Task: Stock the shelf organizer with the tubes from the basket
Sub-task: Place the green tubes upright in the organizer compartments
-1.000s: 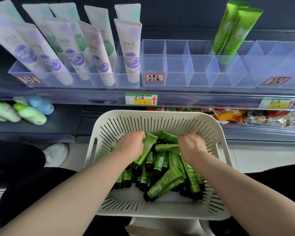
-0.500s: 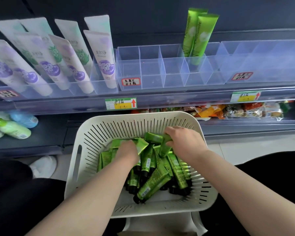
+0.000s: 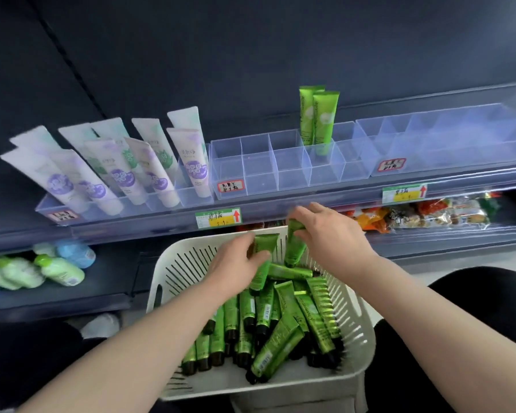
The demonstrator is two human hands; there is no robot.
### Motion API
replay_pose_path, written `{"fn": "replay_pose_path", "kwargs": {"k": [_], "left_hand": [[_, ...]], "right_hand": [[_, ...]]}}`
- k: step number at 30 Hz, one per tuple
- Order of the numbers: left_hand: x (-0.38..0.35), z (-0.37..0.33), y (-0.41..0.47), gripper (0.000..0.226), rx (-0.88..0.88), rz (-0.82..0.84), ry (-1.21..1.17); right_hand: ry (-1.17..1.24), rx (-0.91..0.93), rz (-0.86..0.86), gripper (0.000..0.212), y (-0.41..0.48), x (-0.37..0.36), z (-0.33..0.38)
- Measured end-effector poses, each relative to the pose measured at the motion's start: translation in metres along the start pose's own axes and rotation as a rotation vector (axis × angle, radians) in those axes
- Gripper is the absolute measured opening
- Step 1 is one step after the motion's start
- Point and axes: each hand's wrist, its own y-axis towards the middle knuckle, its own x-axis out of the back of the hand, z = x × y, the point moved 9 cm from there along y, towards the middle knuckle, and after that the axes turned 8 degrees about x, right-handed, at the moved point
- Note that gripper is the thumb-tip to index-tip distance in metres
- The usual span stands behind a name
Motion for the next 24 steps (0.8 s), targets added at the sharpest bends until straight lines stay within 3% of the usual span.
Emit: {"fn": "replay_pose_path", "kwargs": {"k": [3,7,12,20,24], "left_hand": [[0.047,-0.043,0.003,0.017,-0.131,-0.127,-0.157],[0.11,-0.094,0.015,0.024,-0.222,-0.336,-0.307],[0.171,-0.144,0.038,0.009,-0.295,-0.515,-0.462],[0.177,-0.176,0.086,0.014,-0.249,-0.599,-0.299],[0.164,-0.179,0.115,0.013,-0.197,-0.548,-0.315]], "right_hand": [[0.016,-0.02,-0.108,0.023,0.007,0.041,-0.005],[0.005,-0.023,-0.275,0.024,0.022,0.095,-0.011],[0.011,-0.034,-0.511,0.025,0.044,0.155,-0.026],[-0.046,-0.026,-0.572,0.022,0.073,0.167,-0.049],[-0.047,-0.022,-0.587,0.022,0.082,0.16,-0.055]]}}
